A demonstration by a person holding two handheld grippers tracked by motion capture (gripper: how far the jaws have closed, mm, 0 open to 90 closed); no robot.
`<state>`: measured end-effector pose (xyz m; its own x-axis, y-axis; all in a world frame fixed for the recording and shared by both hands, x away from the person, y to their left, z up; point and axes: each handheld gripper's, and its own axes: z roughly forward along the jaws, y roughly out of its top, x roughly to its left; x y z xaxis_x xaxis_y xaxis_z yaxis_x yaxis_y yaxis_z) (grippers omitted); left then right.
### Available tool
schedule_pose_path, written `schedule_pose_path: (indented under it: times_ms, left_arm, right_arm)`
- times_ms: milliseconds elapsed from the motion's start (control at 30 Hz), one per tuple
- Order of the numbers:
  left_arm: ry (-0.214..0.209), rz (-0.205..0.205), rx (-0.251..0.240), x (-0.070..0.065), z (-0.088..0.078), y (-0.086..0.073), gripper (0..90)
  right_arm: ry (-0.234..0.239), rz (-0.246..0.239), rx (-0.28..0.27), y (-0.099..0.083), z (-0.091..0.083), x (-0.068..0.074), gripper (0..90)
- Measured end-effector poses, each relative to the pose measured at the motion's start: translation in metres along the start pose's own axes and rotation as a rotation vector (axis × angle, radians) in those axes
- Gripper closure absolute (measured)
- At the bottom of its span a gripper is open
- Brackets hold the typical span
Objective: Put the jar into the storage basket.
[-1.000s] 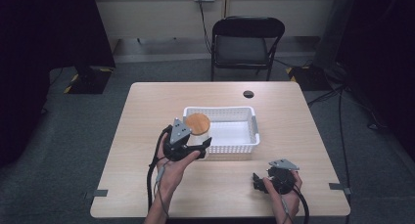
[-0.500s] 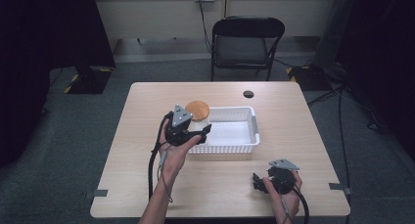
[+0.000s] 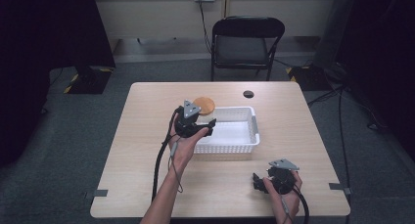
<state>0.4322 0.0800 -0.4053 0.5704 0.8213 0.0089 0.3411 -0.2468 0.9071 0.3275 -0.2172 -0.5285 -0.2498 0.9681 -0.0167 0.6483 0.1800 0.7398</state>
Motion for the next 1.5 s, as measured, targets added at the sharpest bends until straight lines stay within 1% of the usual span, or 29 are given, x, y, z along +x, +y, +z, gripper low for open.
schedule_pose_path:
  times_ms: [233, 300, 400, 533, 667, 767, 867, 967, 1100, 1333, 1400, 1500]
  left_arm:
    - [0.003, -0.016, 0.016, 0.003, 0.017, -0.01, 25.4]
    - [0.008, -0.024, 0.027, 0.003, 0.021, -0.013, 25.4]
    - [0.019, -0.022, 0.041, 0.002, 0.025, -0.017, 25.4]
    - [0.028, -0.007, 0.058, -0.001, 0.029, -0.019, 25.4]
    - [0.018, -0.017, 0.069, -0.002, 0.034, -0.022, 25.4]
    - [0.03, -0.027, 0.076, -0.002, 0.038, -0.027, 25.4]
    - [0.026, -0.035, 0.091, -0.001, 0.042, -0.031, 25.4]
    - [0.023, -0.043, 0.084, 0.0, 0.043, -0.035, 25.4]
    - [0.021, -0.055, 0.086, 0.001, 0.043, -0.035, 25.4]
    - [0.023, -0.036, 0.086, -0.001, 0.04, -0.038, 25.3]
    - [0.023, -0.046, 0.085, -0.001, 0.039, -0.039, 25.3]
    - [0.027, -0.048, 0.086, -0.001, 0.038, -0.039, 25.3]
  right_arm:
    - [0.0, 0.0, -0.001, 0.0, 0.0, 0.0, 0.0]
    - [0.0, -0.001, -0.001, 0.0, 0.0, 0.0, 0.0]
    - [0.0, 0.001, 0.0, 0.0, 0.0, 0.0, 0.0]
    - [0.0, 0.001, 0.0, 0.0, 0.0, 0.0, 0.0]
    - [0.0, 0.001, 0.0, 0.0, 0.0, 0.0, 0.0]
    - [0.0, 0.0, 0.0, 0.0, 0.0, 0.0, 0.0]
    - [0.0, 0.001, 0.0, 0.0, 0.0, 0.0, 0.0]
    - [0.0, 0.001, 0.0, 0.0, 0.0, 0.0, 0.0]
    - [0.0, 0.001, 0.0, 0.0, 0.0, 0.0, 0.0]
    - [0.0, 0.001, 0.0, 0.0, 0.0, 0.0, 0.0]
    - [0.0, 0.001, 0.0, 0.0, 0.0, 0.0, 0.0]
    - [0.0, 0.001, 0.0, 0.0, 0.0, 0.0, 0.0]
